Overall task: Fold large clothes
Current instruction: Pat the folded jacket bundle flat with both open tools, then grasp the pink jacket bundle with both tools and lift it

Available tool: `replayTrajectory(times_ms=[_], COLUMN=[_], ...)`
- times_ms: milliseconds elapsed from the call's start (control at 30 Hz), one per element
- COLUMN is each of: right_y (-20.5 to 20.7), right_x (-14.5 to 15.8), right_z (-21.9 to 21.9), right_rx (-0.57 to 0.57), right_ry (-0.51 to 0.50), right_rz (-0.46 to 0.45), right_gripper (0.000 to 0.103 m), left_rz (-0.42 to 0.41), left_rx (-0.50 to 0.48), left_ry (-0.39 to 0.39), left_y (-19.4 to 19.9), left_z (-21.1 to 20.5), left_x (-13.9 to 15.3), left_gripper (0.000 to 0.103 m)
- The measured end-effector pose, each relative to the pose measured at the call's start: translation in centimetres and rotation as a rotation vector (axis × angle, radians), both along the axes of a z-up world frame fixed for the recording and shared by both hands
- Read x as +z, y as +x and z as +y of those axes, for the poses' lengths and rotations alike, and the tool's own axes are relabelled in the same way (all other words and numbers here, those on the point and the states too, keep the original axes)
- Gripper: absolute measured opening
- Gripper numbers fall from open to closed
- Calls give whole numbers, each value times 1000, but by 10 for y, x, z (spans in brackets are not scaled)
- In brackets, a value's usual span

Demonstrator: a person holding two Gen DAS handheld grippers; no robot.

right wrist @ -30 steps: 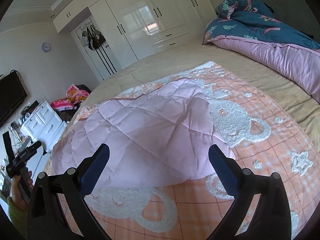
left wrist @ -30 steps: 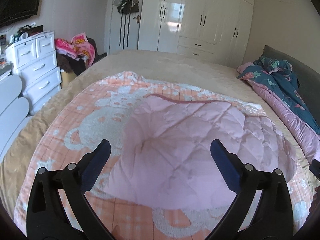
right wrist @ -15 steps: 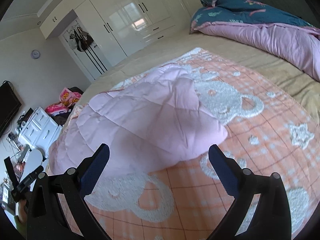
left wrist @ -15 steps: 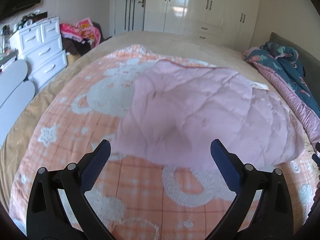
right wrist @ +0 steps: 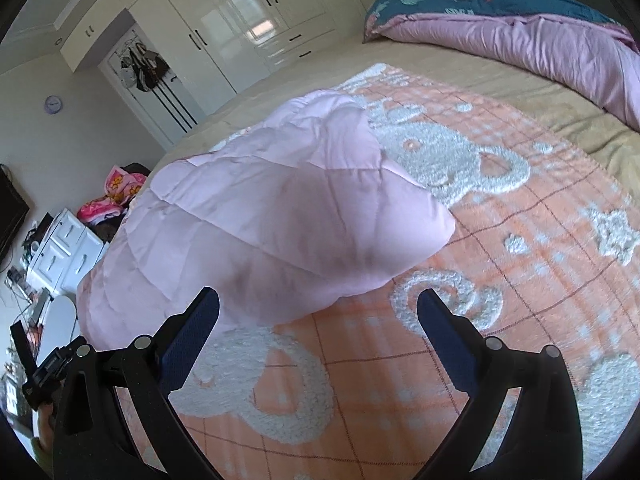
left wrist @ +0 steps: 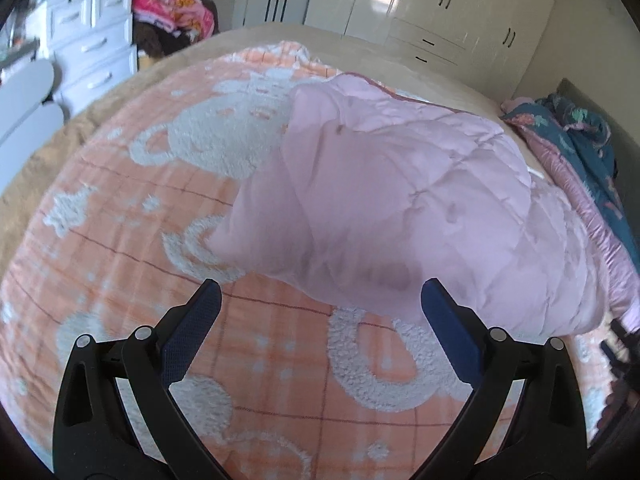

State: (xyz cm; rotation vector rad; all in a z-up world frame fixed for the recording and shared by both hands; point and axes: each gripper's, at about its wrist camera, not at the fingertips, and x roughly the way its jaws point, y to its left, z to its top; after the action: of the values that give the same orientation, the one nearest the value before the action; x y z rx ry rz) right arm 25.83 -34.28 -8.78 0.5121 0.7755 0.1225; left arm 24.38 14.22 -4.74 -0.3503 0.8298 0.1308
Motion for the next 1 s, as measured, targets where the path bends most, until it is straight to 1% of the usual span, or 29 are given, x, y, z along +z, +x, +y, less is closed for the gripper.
replayTrajectory(times_ms=[33,67,133,167,200,267,333,367,433,533,600,733,833,1000], right_y=[2,5,11,15,20,28,38,44,51,61,66,78,86,97], right_x=[-2,-5,-9,-10,-12,-14,-19,-22,-28,-34,-40,-49,-50,-53], right_z=[-1,-2,-6,-7,-8,-9,-8,-8,-8,-8,-11,-14,-13,-13], right_rx=[-4,-7,-19,-23,-26,-34,-25,-21,-24,-21,-19,-21,-16,-6], right_ry=[4,18,53,68,79,76,67,83,114,135,180,254,262,281], right_rz=[7,15,24,28,33,45,67,78,92,102,110,118,107,95], right_gripper=[99,99,99,99,99,99,99,99,99,99,99,99,99,99], left_rz=[2,0,2,2,-1,-5,-7,-9,-18,-36,-43,-51,-53,-55], left_rx=[1,1,13,19,27,35,39,43,49,62,64,77,75,82], left_ry=[-22,-69,-141,-184,-246,-327,-389,-433,-483,-514,-512,-534,-524,-531], left_y=[1,3,6,8,11,18,24,29,35,42,46,51,57,63], left_z=[1,4,9,12,16,19,20,21,23,25,25,25,26,28], left_x=[-2,-5,-10,-13,-18,-24,-30,-34,-40,-45,-47,-52,-53,-59], left_gripper=[94,94,94,94,94,94,94,94,94,94,95,95,95,95])
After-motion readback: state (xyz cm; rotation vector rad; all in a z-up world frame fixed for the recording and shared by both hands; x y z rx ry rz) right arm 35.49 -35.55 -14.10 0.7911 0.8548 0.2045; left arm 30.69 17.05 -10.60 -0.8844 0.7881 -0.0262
